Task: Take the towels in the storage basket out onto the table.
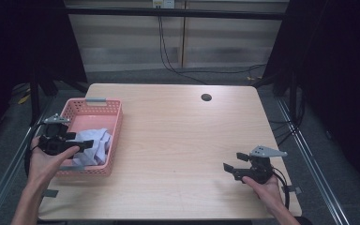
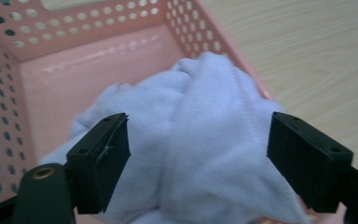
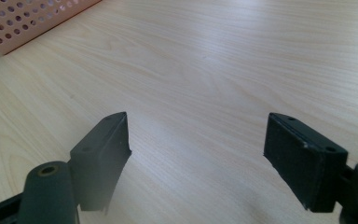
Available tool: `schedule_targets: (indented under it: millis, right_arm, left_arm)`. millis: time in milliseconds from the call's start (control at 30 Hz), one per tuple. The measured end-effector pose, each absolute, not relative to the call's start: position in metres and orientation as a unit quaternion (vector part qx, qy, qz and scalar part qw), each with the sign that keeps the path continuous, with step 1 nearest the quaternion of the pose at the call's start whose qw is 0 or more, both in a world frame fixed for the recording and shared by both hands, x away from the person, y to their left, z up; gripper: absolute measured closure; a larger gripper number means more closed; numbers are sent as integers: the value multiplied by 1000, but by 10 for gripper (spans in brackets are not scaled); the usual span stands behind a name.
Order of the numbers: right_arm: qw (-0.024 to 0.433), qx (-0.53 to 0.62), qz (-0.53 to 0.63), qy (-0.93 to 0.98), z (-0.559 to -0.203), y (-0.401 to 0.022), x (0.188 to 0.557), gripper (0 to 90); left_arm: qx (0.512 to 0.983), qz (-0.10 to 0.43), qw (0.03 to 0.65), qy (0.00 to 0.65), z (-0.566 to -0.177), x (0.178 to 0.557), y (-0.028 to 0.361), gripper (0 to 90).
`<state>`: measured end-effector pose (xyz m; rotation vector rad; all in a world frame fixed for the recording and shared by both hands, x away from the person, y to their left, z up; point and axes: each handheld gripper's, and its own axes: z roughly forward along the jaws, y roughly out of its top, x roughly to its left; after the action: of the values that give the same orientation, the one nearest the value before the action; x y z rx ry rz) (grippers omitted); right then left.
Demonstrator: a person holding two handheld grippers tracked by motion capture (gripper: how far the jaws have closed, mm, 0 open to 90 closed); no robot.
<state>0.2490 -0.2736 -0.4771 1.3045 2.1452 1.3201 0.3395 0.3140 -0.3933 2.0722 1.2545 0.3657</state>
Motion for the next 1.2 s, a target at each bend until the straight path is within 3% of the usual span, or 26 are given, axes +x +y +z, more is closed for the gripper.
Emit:
schedule_targets:
  millis: [233,500,767,933,1200]
  right_arm:
    - [147,455,459,749,-478,-273,250,220]
    - [144,455,462,747,-478,-273,250,223]
    - [140,456,463,747,-478,-274,251,227]
    - [137,455,464,748,-478,-273,250,228]
    - [137,454,465,747,-478,-274,250,231]
  left_arm:
    - [800,115,333,487,-408,360,315,165]
    - [825,108,266,487,-422,373,299,125]
    - [830,90,219,506,-440,383,307,0]
    - [842,84,191,497,-444,391,301,0]
    - [854,29,150,498,-455,407,296,0]
